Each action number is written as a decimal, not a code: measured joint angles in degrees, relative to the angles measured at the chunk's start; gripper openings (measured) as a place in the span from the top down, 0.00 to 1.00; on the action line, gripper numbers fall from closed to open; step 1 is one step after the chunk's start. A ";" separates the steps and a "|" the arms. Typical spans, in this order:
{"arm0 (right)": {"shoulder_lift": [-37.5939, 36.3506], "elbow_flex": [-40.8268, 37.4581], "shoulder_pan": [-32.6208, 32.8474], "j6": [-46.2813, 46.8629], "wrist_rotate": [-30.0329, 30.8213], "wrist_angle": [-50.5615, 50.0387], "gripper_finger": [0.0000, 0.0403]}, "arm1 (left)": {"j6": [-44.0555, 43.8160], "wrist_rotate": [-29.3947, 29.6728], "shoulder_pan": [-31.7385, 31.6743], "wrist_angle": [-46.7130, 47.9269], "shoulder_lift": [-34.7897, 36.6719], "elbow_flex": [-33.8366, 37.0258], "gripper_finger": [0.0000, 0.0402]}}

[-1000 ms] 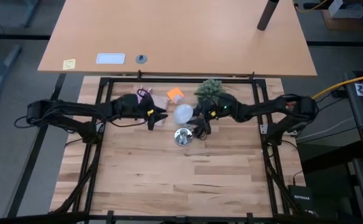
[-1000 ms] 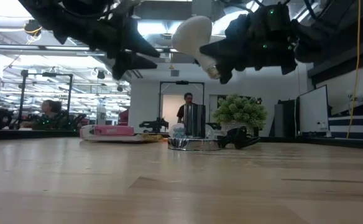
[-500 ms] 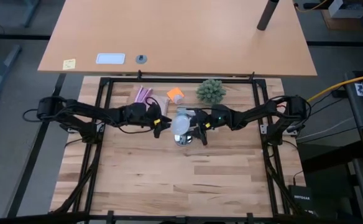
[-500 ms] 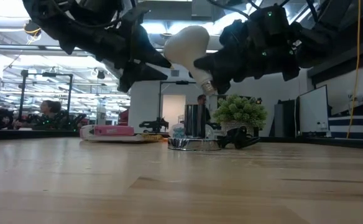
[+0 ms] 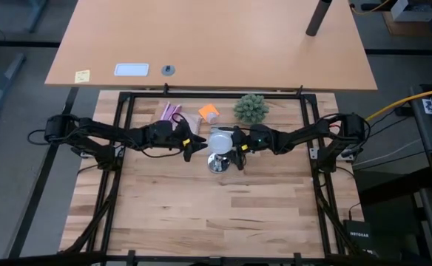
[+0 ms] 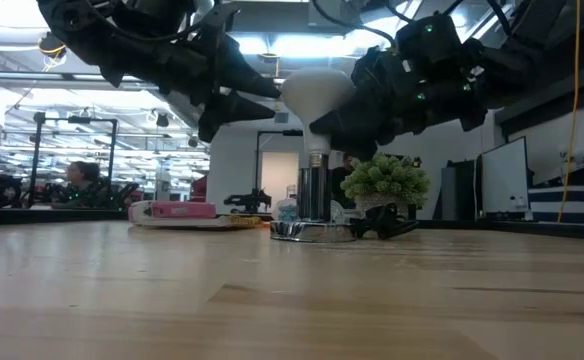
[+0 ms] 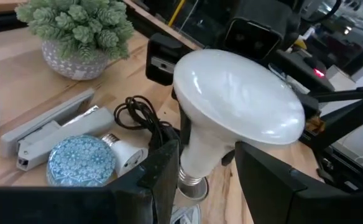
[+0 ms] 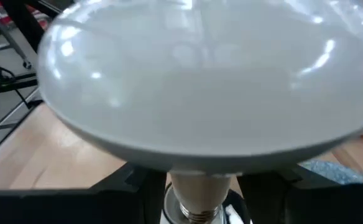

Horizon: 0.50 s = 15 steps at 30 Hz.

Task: Screw lightbulb
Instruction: Insert the lightbulb into the silver lamp socket

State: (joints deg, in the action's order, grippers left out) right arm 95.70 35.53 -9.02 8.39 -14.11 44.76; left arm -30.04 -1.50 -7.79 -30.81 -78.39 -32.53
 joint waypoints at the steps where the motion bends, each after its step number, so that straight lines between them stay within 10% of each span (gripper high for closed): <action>1: 0.00 0.00 0.00 -0.24 0.00 -0.43 0.58 | 0.00 0.00 0.04 0.04 0.00 0.00 0.63; 15: 1.34 -0.02 2.23 -3.08 2.08 -0.93 0.58 | 0.99 0.17 0.02 -0.53 0.00 -0.02 0.63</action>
State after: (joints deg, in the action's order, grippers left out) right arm 97.04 35.51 -6.78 5.30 -12.03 43.83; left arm -29.05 -1.32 -7.77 -31.34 -78.39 -32.56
